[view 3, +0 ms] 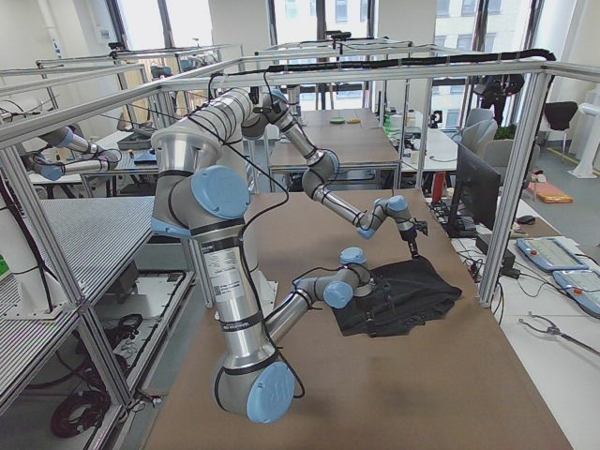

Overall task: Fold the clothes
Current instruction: 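Drag the grasped corner away from the robot with the left gripper, turning the shirt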

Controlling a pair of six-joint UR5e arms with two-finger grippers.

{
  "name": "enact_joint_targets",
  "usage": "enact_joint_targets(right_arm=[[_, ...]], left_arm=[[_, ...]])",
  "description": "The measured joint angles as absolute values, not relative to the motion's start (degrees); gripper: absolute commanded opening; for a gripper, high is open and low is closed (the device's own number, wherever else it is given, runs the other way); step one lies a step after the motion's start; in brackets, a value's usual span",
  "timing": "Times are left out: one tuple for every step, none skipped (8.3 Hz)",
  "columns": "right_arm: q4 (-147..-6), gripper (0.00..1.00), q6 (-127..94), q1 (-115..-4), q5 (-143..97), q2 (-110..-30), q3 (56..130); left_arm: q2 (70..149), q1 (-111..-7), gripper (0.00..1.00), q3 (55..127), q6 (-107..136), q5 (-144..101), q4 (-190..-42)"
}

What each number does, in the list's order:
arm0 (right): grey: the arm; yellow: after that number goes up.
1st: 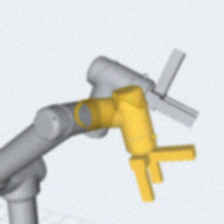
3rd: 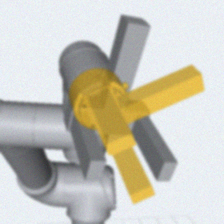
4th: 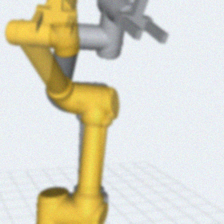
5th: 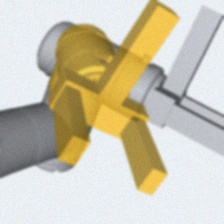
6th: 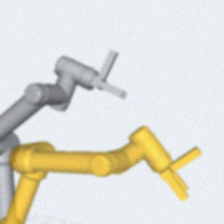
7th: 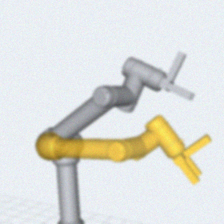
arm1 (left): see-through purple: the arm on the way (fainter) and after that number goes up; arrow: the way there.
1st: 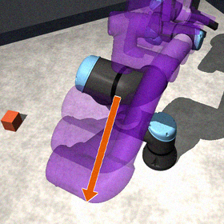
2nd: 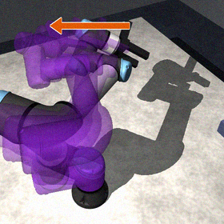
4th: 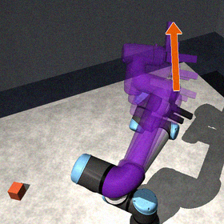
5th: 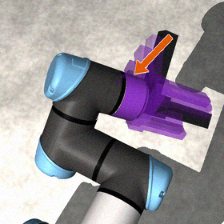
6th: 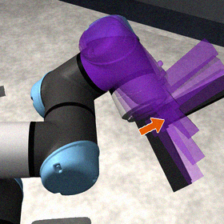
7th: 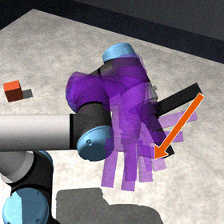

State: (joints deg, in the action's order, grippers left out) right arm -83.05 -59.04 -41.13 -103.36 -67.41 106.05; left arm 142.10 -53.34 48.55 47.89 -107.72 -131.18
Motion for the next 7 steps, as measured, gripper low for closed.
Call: enact_joint_targets(right_arm=[[-83.06, 0.94, -59.05, -41.13, -103.36, -67.41, 106.06], [-83.06, 0.94, -59.06, -41.13, -103.36, -67.41, 106.07], [-83.06, 0.94, -59.06, -41.12, -103.36, -67.41, 106.04], [-83.06, 0.94, -59.05, -41.03, -103.36, -67.38, 105.97], [-83.06, 0.94, -59.00, -40.95, -103.35, -67.18, 105.89], [-83.06, 0.94, -59.05, -40.86, -103.27, -66.84, 105.80], [-83.09, 0.94, -59.33, -40.79, -103.15, -66.40, 105.60]], left_arm=[[147.88, -53.20, 0.00, 41.63, 47.73, -106.54, -131.28], [151.00, -53.12, 0.99, 37.87, 47.50, -105.99, -131.39], [152.30, -53.31, 1.00, 36.26, 46.37, -105.74, -131.48], [152.77, -53.86, 1.00, 35.75, 43.99, -105.81, -131.52], [152.76, -55.08, 1.00, 36.20, 42.29, -107.07, -131.47], [152.63, -57.38, 1.00, 36.90, 41.31, -111.34, -131.39], [151.75, -59.44, 1.00, 38.50, 40.62, -115.77, -131.35]])
